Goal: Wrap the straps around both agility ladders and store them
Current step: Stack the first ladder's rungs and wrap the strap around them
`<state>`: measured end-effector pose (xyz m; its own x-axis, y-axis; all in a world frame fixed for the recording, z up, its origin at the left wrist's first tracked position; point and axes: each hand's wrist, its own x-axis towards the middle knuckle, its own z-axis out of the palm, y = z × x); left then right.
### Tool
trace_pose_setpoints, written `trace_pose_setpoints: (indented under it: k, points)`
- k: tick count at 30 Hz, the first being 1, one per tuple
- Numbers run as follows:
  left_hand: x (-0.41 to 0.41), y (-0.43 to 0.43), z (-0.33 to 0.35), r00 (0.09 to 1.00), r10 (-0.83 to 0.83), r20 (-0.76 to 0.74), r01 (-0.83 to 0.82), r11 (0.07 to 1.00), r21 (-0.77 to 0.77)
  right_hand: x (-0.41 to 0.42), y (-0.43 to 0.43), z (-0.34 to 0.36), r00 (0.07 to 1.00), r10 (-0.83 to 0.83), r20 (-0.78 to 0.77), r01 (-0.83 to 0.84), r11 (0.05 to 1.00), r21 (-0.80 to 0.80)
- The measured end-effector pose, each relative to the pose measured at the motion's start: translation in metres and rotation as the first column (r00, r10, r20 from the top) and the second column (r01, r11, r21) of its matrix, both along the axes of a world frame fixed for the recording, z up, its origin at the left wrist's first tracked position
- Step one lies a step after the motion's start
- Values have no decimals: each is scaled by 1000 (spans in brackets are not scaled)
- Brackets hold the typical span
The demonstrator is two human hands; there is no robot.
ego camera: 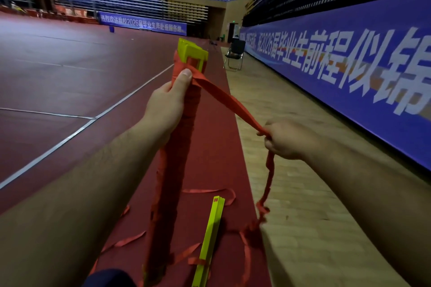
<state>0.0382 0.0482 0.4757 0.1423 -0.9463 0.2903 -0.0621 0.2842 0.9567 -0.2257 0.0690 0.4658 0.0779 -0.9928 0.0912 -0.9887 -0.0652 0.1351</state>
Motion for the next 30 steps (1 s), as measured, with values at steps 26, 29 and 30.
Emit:
trace_pose_setpoints:
  k: [26,29,30]
  points:
    - [23,-11,-7,1000,10,5,-10,995,101,0,4,-5,929,30,368,-143,948,284]
    - [17,-11,-9,1000,16,27,-18,995,100,19,9,-6,721,75,688,-246,957,153]
    - [16,-11,-9,1000,3,23,-5,994,107,25,11,-8,633,58,772,-273,950,153]
